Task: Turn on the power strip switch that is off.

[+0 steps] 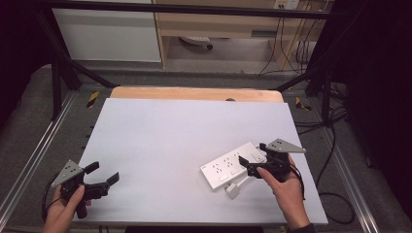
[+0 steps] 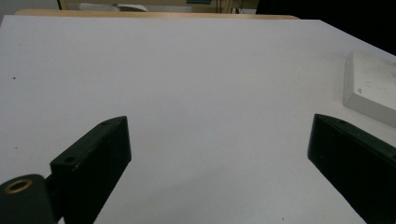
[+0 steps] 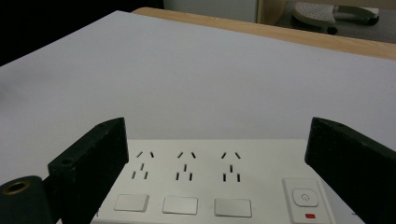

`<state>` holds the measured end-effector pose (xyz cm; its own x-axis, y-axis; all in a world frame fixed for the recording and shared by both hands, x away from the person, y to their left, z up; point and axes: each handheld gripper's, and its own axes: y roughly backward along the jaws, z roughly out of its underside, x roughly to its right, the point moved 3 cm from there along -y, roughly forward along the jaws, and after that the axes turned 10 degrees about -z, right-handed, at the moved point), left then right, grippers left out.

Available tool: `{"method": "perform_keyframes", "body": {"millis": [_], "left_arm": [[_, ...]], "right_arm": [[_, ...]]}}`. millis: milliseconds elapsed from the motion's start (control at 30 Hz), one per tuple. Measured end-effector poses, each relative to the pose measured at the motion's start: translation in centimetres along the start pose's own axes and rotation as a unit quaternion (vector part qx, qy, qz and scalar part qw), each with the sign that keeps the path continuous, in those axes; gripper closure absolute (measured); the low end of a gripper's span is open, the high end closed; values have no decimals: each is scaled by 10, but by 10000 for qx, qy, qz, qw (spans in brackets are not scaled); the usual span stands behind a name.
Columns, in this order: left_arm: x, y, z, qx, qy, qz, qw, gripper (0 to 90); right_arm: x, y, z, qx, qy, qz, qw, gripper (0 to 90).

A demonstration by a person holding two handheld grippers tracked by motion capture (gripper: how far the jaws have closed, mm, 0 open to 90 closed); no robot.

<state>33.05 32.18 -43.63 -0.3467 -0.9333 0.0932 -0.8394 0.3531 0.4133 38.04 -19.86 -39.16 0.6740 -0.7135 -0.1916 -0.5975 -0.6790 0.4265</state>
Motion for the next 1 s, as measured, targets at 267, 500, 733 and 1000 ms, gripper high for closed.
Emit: {"method": "perform_keyframes", "body": {"millis": [267,500,733,1000], "left_arm": [[0,0,0,-17,26,0,10000,61],[0,0,0,-21,13,-15,10000,61],[0,0,0,-4,13,-6,10000,61],[0,0,0,6,15,-5,10000,61]], "right_arm": [[-7,-7,1,-32,54,-78,9999,170],[-13,-16,6,-125,126,-234,9996,365],[-19,-23,10,-190,195,-313,9991,519],[-25,-31,16,-223,304,-447,9983,670]]}}
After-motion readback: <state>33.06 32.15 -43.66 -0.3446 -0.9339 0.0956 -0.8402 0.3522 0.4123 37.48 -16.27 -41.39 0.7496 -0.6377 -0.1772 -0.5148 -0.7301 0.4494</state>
